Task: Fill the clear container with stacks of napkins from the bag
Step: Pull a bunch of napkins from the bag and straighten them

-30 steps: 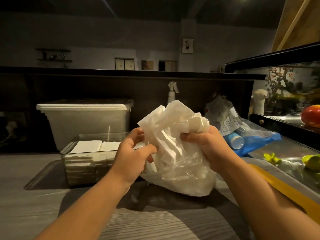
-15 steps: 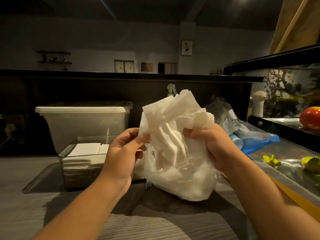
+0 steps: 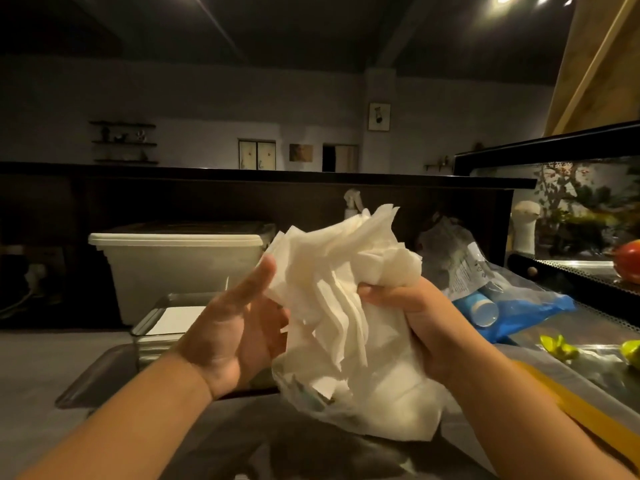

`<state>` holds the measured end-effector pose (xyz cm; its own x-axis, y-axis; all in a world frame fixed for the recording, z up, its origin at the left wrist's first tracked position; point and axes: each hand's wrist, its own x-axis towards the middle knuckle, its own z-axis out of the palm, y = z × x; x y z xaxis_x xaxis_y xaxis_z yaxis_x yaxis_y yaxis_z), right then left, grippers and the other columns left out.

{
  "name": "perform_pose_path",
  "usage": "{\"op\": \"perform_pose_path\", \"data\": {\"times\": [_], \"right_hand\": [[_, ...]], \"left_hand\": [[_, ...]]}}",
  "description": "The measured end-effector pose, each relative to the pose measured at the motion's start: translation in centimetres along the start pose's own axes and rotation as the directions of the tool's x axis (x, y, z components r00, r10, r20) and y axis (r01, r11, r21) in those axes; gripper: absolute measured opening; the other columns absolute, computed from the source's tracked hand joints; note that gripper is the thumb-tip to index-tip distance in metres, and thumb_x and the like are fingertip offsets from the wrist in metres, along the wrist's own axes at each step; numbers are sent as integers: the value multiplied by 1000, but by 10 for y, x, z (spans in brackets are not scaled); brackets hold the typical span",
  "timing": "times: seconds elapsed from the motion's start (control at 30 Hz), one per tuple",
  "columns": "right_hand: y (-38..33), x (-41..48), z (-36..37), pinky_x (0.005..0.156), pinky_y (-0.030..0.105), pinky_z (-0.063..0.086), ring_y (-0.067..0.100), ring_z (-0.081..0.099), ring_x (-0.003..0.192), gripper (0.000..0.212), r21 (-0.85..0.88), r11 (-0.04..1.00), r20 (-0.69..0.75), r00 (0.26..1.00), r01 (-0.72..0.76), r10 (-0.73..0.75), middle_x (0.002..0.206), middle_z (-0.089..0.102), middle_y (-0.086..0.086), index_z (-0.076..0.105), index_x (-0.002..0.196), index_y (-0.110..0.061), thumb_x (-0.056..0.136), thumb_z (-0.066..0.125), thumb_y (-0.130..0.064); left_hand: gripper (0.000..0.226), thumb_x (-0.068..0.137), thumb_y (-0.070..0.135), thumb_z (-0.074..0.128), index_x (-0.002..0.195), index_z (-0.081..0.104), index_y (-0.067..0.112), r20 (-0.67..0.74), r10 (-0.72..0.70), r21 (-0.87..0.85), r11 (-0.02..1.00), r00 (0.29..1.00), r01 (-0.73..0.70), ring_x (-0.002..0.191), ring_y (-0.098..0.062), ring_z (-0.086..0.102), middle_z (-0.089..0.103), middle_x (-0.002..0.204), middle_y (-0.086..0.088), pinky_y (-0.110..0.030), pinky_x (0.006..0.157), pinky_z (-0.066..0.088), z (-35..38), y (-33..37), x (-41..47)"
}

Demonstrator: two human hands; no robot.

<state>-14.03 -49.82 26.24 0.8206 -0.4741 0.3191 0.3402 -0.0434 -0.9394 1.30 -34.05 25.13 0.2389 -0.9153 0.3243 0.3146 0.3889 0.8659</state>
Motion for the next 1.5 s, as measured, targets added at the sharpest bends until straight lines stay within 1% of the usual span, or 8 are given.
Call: {"op": "perform_pose_path", "data": {"times": [0.2,0.33,0.53,0.67,1.0,1.1,1.23,1.5], "right_hand": [[16,1,4,74,47,59,34,73,83,48,113,975,-6,982,-189,191,98,75,17,74,109,-10,61,80,-11],[20,-1,10,63,40,59,30,73,70,52,122,967,-32,973,-225,231,86,75,15,69,111,-6,60,73,-14],[27,8,-5,82,49,55,36,72,92,79,-1,950,-95,945,-313,311,106,74,17,65,123,-9,47,85,-16],[29,13,-14,92,53,54,37,72,99,60,-75,938,-177,930,-338,321,107,75,14,64,125,-12,66,79,-17],[25,10,-15,81,44,60,30,75,87,27,-242,926,-148,954,-289,259,96,77,10,69,108,-11,82,71,-7],[29,10,-11,88,48,59,28,74,90,27,-315,912,-131,964,-263,233,95,77,6,69,108,-16,82,72,-8],[33,11,-9,89,47,59,24,74,90,32,-373,895,-97,969,-247,227,95,77,1,67,110,-22,80,77,-18],[38,13,-15,76,37,61,24,74,88,31,-318,920,-98,973,-229,208,93,76,1,67,109,-21,80,78,-16]], "left_hand": [[71,71,54,80,131,63,19,-36,-74,0,997,997,74,115,-39,61,63,126,-20,-57,98,48,-21,-17,-16],[68,53,41,94,112,76,13,-73,-209,-104,974,975,201,101,-36,70,70,115,-19,-47,80,58,-17,-26,-18],[45,73,40,70,112,75,17,-189,-164,26,985,968,172,102,-33,67,70,114,-16,-50,93,51,-13,-29,-17],[33,71,15,75,104,78,14,-231,-128,-66,991,965,116,99,-32,72,72,114,-17,-47,86,59,-11,-22,-15],[51,72,16,73,122,63,13,-362,-133,118,975,923,187,98,-29,73,75,108,-12,-46,81,60,2,-33,-15],[51,64,12,74,115,66,11,-444,-88,184,965,892,187,85,-23,75,77,97,-9,-34,63,61,4,-33,-17],[51,63,20,76,113,67,13,-439,-132,188,954,888,235,102,-26,70,77,99,-6,-40,89,54,7,-30,-19],[21,90,9,63,106,64,23,-506,-9,264,950,862,164,91,-19,70,77,83,5,-34,76,55,0,-36,-15]]}}
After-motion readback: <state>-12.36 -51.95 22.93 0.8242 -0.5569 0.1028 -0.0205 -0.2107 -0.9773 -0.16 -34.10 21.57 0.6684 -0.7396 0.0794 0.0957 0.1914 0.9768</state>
